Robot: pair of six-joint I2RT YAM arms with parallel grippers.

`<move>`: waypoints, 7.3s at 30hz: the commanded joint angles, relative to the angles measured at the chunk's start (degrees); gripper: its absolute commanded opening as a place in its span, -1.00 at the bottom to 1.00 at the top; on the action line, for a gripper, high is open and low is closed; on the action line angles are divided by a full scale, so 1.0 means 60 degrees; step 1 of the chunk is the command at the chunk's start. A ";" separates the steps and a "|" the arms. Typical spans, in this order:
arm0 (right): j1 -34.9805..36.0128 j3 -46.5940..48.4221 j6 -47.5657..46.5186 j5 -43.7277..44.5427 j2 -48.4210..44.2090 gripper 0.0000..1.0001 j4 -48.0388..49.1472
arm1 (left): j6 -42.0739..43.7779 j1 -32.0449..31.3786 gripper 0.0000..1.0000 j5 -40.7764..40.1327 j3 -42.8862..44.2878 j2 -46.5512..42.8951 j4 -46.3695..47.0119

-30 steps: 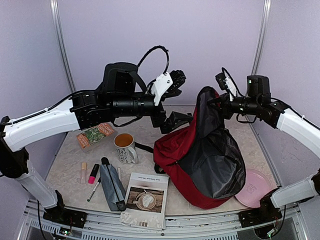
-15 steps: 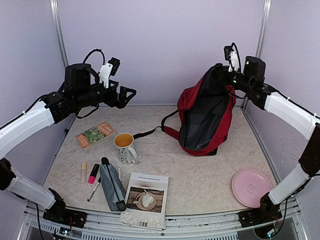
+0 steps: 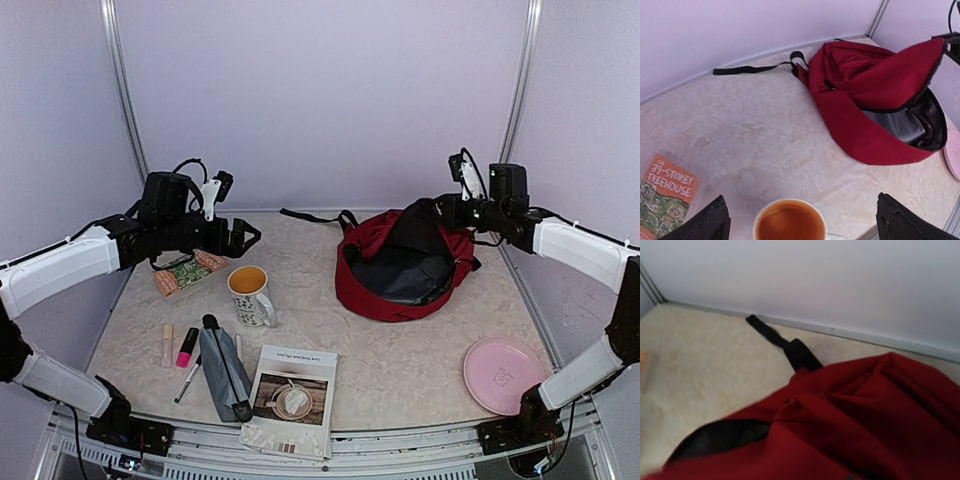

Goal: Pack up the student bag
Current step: Place the student bag at the center of the board, then move the book to the student bag, then pick up the book from the student bag, then move the student bag to the center of the board.

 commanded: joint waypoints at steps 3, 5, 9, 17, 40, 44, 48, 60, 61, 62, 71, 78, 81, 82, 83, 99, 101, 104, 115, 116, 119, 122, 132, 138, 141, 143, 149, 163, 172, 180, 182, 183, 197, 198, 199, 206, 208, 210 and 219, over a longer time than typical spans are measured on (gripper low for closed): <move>0.0044 -0.0213 0.0574 0.0225 -0.1882 0.12 -0.1372 | 0.0314 -0.1829 0.98 -0.0928 -0.0384 -0.0809 -0.0899; 0.0314 -0.0393 0.0785 -0.0211 -0.2424 0.15 -0.1876 | 0.0095 -0.2479 0.97 -0.1092 -0.0533 -0.0965 -0.1258; 0.1901 -0.1553 0.1975 -0.0212 -0.3603 0.18 -0.2218 | -0.0696 -0.3706 0.97 -0.1041 -0.1245 -0.1401 -0.1398; 0.6540 -0.3364 0.5454 0.2076 -0.2499 0.50 -0.1150 | -0.2352 -0.5572 0.98 -0.1357 -0.2628 -0.1373 -0.0673; 0.7567 -0.2109 0.5732 0.3617 0.2708 0.03 -0.2255 | -0.4894 -0.6418 0.98 -0.2191 -0.3620 -0.0538 -0.0960; 0.6446 -0.2260 0.4633 0.4491 0.2485 0.05 -0.3074 | -0.4176 -0.6418 0.98 -0.1506 -0.3411 -0.0200 -0.0680; 0.6297 -0.1751 0.3270 0.3927 0.1945 0.11 -0.3211 | -0.3896 -0.6400 0.98 -0.1212 -0.3348 -0.0215 -0.0845; 0.7447 -0.1489 0.4797 0.1911 0.0976 0.43 -0.3618 | -0.3623 -0.5542 0.98 0.0352 -0.3999 0.0555 -0.0352; 0.7475 -0.1773 0.5163 0.1712 0.0898 0.47 -0.3412 | -0.3668 -0.5397 0.97 0.0583 -0.4164 0.0548 -0.0068; 0.7512 -0.2110 0.5442 0.1561 0.0829 0.51 -0.3183 | -0.3697 -0.5323 0.97 0.0691 -0.4256 0.0537 0.0082; 0.7559 -0.3278 0.6401 -0.0047 0.1482 0.57 -0.0051 | -0.3764 -0.5670 0.86 0.3500 -0.4075 0.1711 0.1984; 0.7288 -0.3556 0.6790 -0.0935 0.1513 0.56 0.1698 | -0.4166 -0.5849 0.85 0.3929 -0.4395 0.1840 0.3354; 0.7187 -0.3400 0.6659 -0.1310 0.1423 0.53 0.2149 | -0.3886 -0.6148 0.85 0.4060 -0.4104 0.2015 0.3634; 0.7181 -0.3295 0.6550 -0.1386 0.1332 0.53 0.2159 | -0.3788 -0.6241 0.85 0.4108 -0.3976 0.2075 0.3665; 0.7186 -0.3216 0.6443 -0.1451 0.1218 0.53 0.2177 | -0.3741 -0.6306 0.86 0.4195 -0.3890 0.2139 0.3797; 0.7413 -0.3303 0.5066 -0.0870 -0.0041 0.46 -0.0114 | -0.3739 -0.6019 0.88 0.2864 -0.3850 0.2191 0.4261; 0.7421 -0.3289 0.4989 -0.0755 -0.0218 0.46 -0.0291 | -0.3773 -0.5855 0.89 0.2805 -0.3627 0.2360 0.4250; 0.7416 -0.2985 0.4832 -0.0509 -0.0382 0.47 -0.0696 | -0.3812 -0.5538 0.89 0.2925 -0.2970 0.2765 0.4403; 0.5968 -0.1919 0.3628 0.0599 -0.0310 0.49 -0.2276 | -0.3851 -0.5188 0.87 0.3934 -0.0301 0.5486 0.5266; 0.5818 -0.1832 0.3455 0.0643 -0.0182 0.49 -0.2415 | -0.3978 -0.5156 0.87 0.3933 -0.0249 0.5616 0.5464; 0.5365 -0.1188 0.2940 0.1001 0.0261 0.51 -0.3026 | -0.4096 -0.5080 0.87 0.3775 0.0168 0.6008 0.5694; 0.5027 -0.0475 0.2508 0.1660 0.0510 0.55 -0.3940 | -0.4377 -0.4995 0.87 0.3684 0.0398 0.6351 0.6060; 0.4592 0.0406 0.2349 0.3498 -0.0442 1.00 -0.5508 | -0.5678 -0.4689 0.86 0.3195 0.0032 0.6946 0.7546; 0.4502 -0.0759 0.4016 0.3529 -0.2164 1.00 -0.5785 | -0.5807 -0.4704 0.85 0.3220 0.0048 0.7133 0.7726; 0.4356 -0.2304 0.4777 0.2898 -0.3165 1.00 -0.5374 | -0.5834 -0.4703 0.85 0.3275 0.0081 0.7213 0.7796; 0.4110 -0.3261 0.5188 0.2303 -0.3691 1.00 -0.4862 | -0.5838 -0.4704 0.85 0.3311 0.0096 0.7274 0.7811; 0.3576 -0.5536 0.6130 0.0786 -0.4828 1.00 -0.2159 | -0.5750 -0.4719 0.85 0.3316 0.0150 0.7245 0.7757; 0.3192 -0.7158 0.6366 -0.1878 -0.3255 0.55 0.3949 | -0.5462 -0.4911 0.85 0.3287 0.0468 0.7254 0.7505; 0.3190 -0.7046 0.6404 -0.1757 -0.3277 -0.27 0.4695 | -0.5210 -0.4948 0.85 0.3371 0.0431 0.7071 0.7588; 0.3175 -0.6296 0.5650 -0.0680 -0.4342 -0.71 0.2398 | -0.2731 -0.5438 0.98 0.2331 0.0568 0.5412 0.6028; 0.3162 -0.6099 0.5492 -0.0559 -0.4671 -0.72 0.1929 | -0.2406 -0.5423 0.98 0.2325 0.0496 0.4874 0.5750; 0.3150 -0.5987 0.5408 -0.0465 -0.4855 -0.72 0.1674 | -0.2131 -0.5422 0.98 0.2328 0.0420 0.4604 0.5625; 0.1879 -0.3528 0.4270 0.1977 -0.6366 -0.90 -0.1545 | -0.0789 -0.4646 0.98 0.3954 0.1094 0.3508 0.4383; 0.1761 -0.3481 0.4235 0.2189 -0.6423 -0.90 -0.1677 | -0.1356 -0.4363 0.98 0.3945 0.1303 0.3765 0.4354; 0.1649 -0.3446 0.4203 0.2411 -0.6462 -0.90 -0.1796 | -0.2020 -0.3984 0.98 0.3969 0.1558 0.4092 0.4308; 0.1282 -0.3645 0.3962 0.2865 -0.6269 -0.89 -0.2178 | -0.5251 -0.1992 0.98 0.3013 0.3396 0.6842 0.4672; 0.1271 -0.3758 0.3909 0.2731 -0.6237 -0.90 -0.2146 | -0.5456 -0.1996 0.98 0.2176 0.4473 0.7660 0.3955; 0.1271 -0.3826 0.3781 0.2593 -0.6200 -0.90 -0.2124 | -0.5704 -0.2107 0.98 0.1433 0.5308 0.8373 0.3610; 0.1256 -0.4012 0.3601 0.1705 -0.5433 -0.90 -0.2468 | -0.6414 -0.2040 0.98 0.1344 0.6404 0.9875 0.3809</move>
